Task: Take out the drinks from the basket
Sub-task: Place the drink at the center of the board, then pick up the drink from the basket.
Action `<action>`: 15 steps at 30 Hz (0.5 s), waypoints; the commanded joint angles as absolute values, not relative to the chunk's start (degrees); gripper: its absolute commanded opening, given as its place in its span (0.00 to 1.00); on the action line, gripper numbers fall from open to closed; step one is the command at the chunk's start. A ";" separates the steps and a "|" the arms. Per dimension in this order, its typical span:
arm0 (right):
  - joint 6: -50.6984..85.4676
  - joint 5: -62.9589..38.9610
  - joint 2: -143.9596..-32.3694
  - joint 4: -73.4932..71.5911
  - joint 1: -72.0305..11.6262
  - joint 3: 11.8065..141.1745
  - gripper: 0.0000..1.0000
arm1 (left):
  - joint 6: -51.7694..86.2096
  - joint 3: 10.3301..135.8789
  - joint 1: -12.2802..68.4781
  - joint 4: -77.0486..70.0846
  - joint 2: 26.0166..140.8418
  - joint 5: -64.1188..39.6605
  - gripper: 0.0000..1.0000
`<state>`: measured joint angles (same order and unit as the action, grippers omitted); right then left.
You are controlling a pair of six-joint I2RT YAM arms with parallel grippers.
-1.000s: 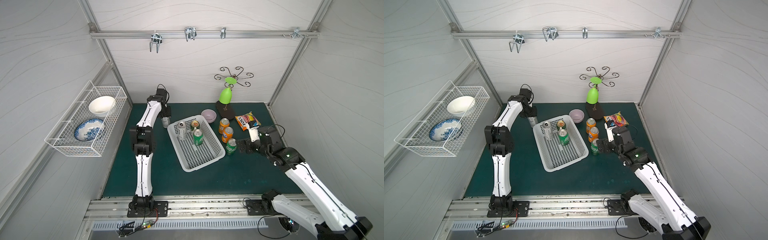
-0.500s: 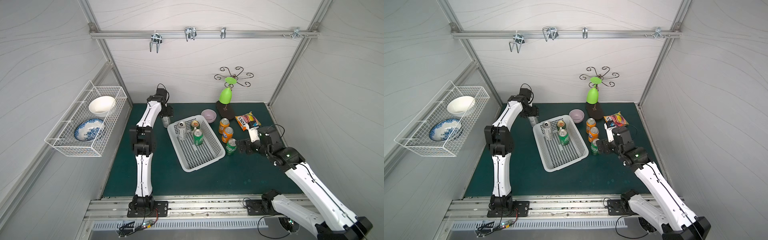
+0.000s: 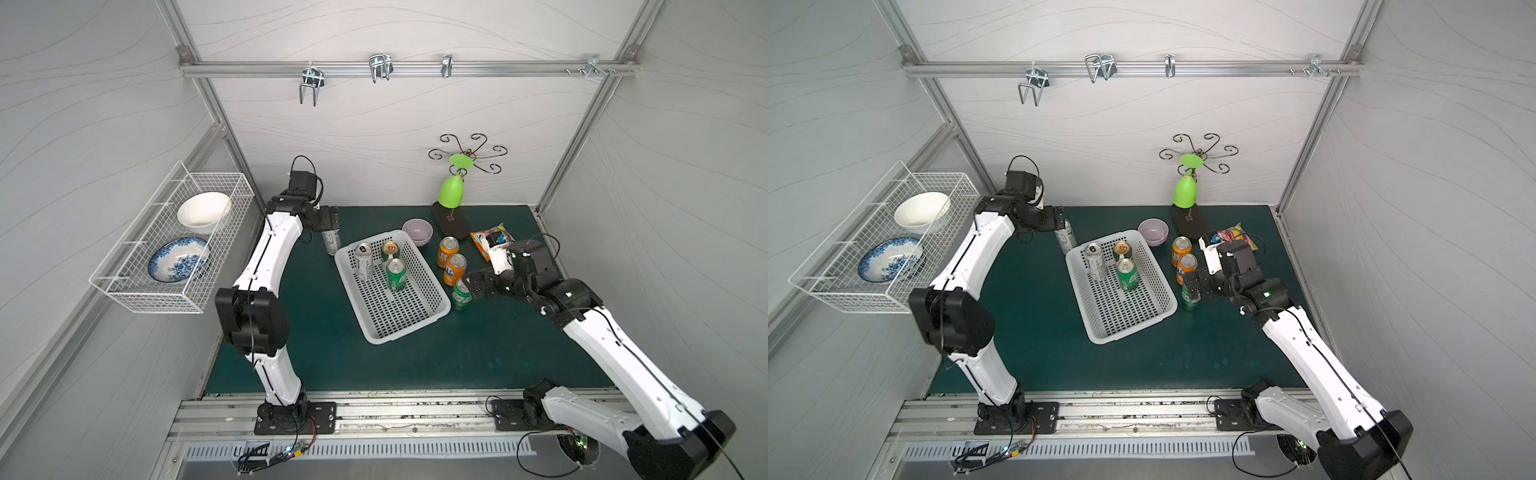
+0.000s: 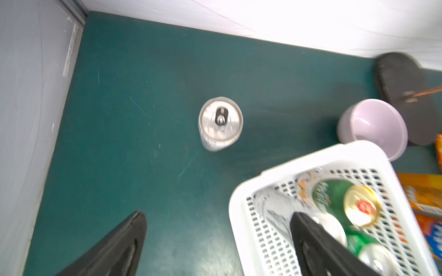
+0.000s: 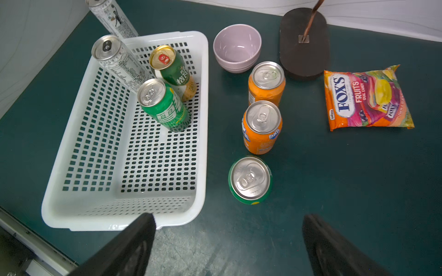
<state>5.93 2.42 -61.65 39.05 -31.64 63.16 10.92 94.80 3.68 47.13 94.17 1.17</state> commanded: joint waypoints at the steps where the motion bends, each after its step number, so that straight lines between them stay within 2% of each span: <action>1: 5.06 3.15 -64.83 37.80 -34.73 65.48 0.99 | 16.35 84.99 3.27 37.99 86.70 -3.58 0.98; 7: 4.14 4.79 -73.47 34.98 -40.42 69.92 0.99 | 20.61 69.13 3.39 32.69 72.69 -9.40 0.98; 15: 3.57 3.67 -84.66 30.27 -44.25 74.59 0.99 | 24.29 55.20 3.43 29.47 63.39 -20.55 0.95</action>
